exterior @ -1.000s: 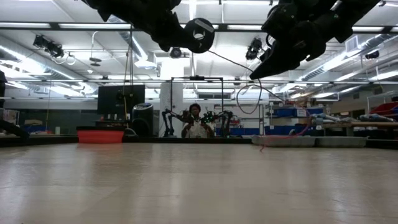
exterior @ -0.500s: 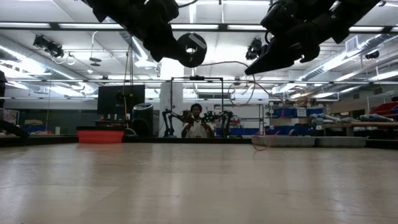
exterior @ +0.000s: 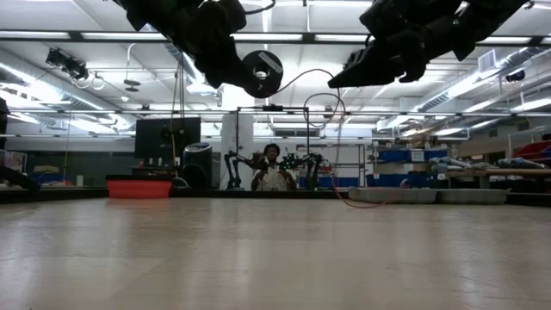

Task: Coil cords
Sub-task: Coil the red wire onto the black spool

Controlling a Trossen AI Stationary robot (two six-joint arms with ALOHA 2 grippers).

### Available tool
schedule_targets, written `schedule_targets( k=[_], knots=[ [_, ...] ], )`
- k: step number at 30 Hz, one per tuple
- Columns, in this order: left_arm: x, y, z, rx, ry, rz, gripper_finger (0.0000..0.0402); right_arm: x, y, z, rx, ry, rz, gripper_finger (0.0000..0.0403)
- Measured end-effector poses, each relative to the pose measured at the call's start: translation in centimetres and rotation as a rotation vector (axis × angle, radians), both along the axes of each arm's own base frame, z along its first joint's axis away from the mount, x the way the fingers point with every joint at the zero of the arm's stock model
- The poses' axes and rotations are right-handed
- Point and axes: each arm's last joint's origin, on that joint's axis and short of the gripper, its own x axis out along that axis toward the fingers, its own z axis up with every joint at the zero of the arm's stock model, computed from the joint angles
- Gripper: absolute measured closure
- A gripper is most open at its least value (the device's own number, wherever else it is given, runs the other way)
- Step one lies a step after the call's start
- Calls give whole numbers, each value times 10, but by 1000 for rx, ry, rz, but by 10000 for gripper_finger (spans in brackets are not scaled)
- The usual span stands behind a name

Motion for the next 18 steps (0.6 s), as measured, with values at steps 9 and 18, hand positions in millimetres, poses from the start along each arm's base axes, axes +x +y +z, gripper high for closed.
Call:
schedule_targets(
  k=[9, 18],
  knots=[
    [0, -1, 0, -2, -4, -1, 396, 1, -1, 2, -57, -18, 8, 403],
    [17, -4, -17, -27, 9, -46, 396, 5, -2, 19, -161, -184, 41, 403]
  ],
)
